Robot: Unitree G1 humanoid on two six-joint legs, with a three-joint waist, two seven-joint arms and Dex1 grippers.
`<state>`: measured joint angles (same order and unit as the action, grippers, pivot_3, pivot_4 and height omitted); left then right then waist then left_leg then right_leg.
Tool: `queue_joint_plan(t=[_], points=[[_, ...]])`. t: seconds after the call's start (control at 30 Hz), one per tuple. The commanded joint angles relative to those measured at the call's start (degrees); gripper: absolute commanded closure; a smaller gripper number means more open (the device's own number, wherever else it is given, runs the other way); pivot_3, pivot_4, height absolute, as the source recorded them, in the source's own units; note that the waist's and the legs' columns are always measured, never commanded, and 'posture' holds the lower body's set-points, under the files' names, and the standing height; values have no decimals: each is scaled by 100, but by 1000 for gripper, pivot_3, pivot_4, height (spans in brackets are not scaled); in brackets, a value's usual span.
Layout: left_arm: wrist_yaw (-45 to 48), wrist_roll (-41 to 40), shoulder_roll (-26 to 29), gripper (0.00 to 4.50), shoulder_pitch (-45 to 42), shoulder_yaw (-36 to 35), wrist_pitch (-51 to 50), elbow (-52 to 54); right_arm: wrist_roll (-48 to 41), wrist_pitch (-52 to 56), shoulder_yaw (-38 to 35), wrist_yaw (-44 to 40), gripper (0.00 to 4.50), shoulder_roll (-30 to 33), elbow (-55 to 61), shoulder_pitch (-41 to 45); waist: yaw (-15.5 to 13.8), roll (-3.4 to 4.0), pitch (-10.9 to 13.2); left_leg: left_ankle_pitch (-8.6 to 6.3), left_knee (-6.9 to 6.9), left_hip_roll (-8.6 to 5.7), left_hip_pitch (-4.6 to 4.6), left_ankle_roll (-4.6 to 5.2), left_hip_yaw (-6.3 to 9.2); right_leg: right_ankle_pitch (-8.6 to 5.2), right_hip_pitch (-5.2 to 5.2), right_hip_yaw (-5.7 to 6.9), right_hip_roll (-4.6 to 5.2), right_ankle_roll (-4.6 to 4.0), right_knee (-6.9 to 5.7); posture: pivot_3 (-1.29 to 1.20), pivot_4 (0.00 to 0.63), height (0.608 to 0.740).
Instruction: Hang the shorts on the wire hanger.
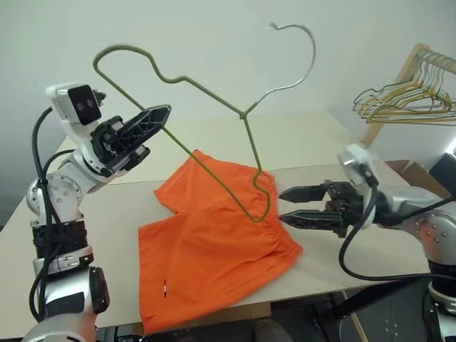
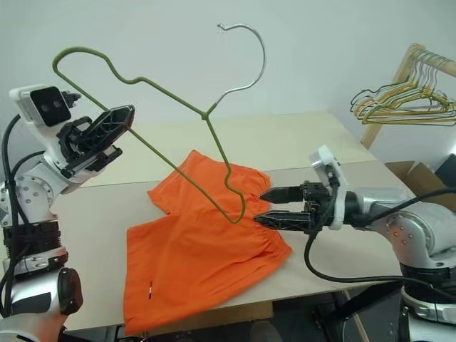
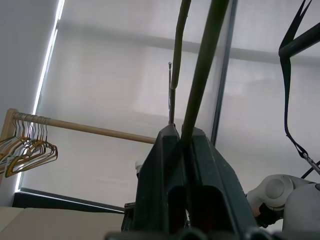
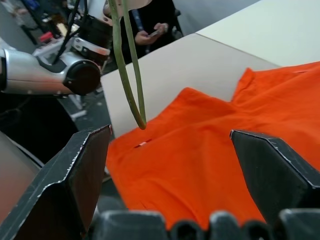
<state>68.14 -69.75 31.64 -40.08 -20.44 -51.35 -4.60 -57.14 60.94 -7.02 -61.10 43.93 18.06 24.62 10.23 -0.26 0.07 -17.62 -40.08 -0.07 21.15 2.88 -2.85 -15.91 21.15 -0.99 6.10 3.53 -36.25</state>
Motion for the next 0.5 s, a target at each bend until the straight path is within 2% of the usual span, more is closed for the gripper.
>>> queue_joint_plan(t=[0.03, 0.33, 0.43, 0.5], points=[[-57, -94, -64, 4500, -180, 9, -5, 129, -251, 125, 82, 213, 18, -146, 217, 213, -25, 0, 0, 1, -1, -1, 2, -1, 0, 0, 0, 0, 4, 0, 0, -212, 0, 740], [-29, 53, -249, 4500, -116, 167, 130, 220, -387, 225, 297, 769, 18, -465, 502, 338, -135, 0, 0, -4, -3, -3, 5, 5, 1, 2, 4, -1, 20, 4, 4, -218, 0, 740], [-65, 128, -312, 4500, -85, 178, 227, 248, -383, 207, 357, 862, 523, -471, 555, 319, -142, 0, 0, -4, 1, -4, 7, 4, 1, 2, 7, -1, 23, 3, 5, -219, 0, 740], [-62, 135, -330, 4500, -70, 168, 234, 251, -357, 220, 394, 905, 1193, -450, 557, 301, -145, 0, 0, -3, 0, -5, 10, 3, 1, 2, 8, -1, 26, 3, 6, -220, 0, 740]])
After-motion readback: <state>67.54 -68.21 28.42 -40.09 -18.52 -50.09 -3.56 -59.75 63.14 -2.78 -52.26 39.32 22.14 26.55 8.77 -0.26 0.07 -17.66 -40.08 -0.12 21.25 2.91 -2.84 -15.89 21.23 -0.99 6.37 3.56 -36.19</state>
